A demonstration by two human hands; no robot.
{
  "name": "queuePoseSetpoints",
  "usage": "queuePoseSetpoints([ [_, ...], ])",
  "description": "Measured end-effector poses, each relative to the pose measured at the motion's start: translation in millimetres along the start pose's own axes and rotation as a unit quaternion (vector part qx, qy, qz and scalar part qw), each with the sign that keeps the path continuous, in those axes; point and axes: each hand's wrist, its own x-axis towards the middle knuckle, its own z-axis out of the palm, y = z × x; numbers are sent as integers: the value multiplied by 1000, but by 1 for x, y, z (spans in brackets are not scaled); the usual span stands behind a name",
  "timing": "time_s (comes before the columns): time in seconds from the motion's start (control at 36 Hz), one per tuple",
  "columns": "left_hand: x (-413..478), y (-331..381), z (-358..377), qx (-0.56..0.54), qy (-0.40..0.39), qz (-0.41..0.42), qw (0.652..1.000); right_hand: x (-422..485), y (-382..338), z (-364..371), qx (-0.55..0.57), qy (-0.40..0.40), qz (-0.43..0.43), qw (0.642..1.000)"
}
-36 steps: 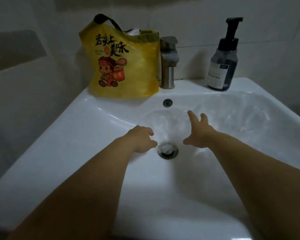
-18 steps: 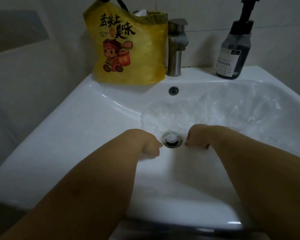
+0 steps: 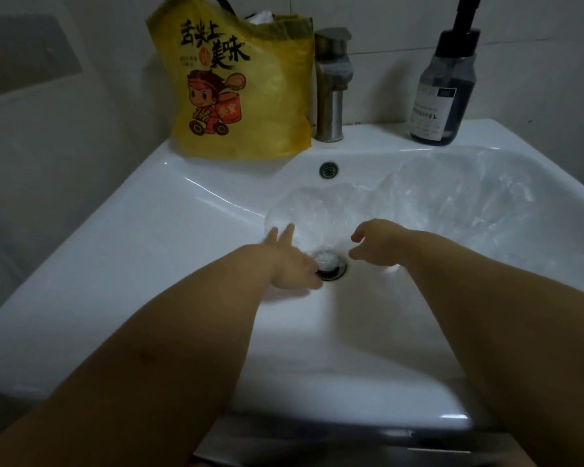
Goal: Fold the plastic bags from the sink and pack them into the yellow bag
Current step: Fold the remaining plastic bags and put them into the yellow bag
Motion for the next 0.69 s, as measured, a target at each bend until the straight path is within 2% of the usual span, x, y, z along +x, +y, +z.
queuePoseSetpoints([
  [0.08,7,11,10,27,-71,-2,997,-2,2,0,-13,-22,3,1000],
  [0.11,9,13,9,18,-68,-8,998,-3,2,-3,-21,-29,2,999],
  [0.28,10,7,7,-94,26,-12,995,0,4,-4,0,-17,-22,1000],
  [0.36,6,4,-1,-194,101,5,976,7,4,-3,64,2,-34,997],
  [0.42,3,1,-10,-311,177,22,934,7,1,-3,95,-2,-31,995],
  [0.47,-3,-2,-19,-427,230,50,873,5,-3,-4,66,7,-35,997],
  [0.56,-6,-10,-28,-522,287,93,797,1,-12,-9,60,71,-70,993],
  [0.61,-4,-17,-32,-566,345,75,745,3,-18,-17,189,107,-76,973],
  [0.69,2,-27,-34,-612,386,33,689,4,-28,-32,407,107,-64,905],
])
